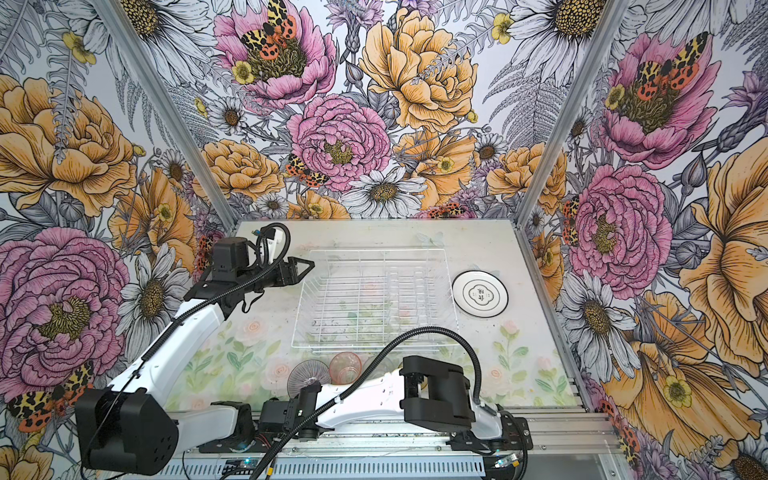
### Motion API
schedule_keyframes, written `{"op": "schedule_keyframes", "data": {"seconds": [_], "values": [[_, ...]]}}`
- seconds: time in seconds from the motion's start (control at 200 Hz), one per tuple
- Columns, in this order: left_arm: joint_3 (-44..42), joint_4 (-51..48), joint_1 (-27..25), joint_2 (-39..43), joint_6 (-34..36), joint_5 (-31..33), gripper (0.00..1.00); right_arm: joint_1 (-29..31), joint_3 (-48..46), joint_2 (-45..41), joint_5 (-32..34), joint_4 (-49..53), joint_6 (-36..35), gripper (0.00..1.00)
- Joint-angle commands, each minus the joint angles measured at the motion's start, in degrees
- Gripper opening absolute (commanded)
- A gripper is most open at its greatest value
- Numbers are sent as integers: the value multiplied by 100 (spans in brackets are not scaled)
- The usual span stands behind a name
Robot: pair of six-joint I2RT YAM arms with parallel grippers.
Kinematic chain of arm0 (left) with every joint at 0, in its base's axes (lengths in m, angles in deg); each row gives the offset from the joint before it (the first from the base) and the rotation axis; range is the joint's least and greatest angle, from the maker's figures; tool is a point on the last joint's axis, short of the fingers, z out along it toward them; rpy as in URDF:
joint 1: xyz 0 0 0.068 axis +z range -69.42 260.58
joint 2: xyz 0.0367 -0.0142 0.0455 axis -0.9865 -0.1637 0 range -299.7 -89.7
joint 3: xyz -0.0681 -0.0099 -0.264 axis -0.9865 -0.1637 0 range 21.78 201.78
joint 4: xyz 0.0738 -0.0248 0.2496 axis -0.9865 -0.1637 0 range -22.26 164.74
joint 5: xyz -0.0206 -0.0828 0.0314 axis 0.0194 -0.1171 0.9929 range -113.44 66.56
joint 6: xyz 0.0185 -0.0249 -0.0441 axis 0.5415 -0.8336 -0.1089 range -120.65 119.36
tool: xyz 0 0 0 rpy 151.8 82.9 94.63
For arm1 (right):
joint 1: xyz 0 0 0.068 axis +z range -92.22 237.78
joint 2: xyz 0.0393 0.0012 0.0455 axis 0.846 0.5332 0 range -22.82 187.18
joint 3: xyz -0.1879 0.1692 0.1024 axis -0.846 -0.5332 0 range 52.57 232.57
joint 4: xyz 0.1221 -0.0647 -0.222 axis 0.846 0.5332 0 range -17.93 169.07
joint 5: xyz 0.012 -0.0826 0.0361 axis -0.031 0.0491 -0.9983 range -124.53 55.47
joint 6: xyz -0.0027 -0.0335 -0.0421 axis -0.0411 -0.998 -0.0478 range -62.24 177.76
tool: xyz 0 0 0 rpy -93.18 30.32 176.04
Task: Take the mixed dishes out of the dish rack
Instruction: 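Lower the purple-striped bowl onto the table beside the pink glass with the right gripper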
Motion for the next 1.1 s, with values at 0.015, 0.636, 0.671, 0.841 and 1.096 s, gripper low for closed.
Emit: {"op": "schedule_keyframes", "data": {"seconds": [0.015, 0.636, 0.671, 0.841, 1.096], "values": [[-90, 186, 95, -45, 81, -192, 83, -30, 186, 36, 71, -26, -33, 0], [-80, 235, 137, -91, 73, -258, 83, -136, 300, 152, 376, -36, 49, 1], [-81, 225, 141, -98, 73, -266, 83, -138, 302, 138, 385, -32, 61, 3], [-81, 228, 140, -77, 72, -280, 83, -133, 300, 108, 418, -36, 91, 11], [-81, 221, 148, -54, 55, -286, 82, -136, 325, 58, 422, -46, 108, 19]]}}
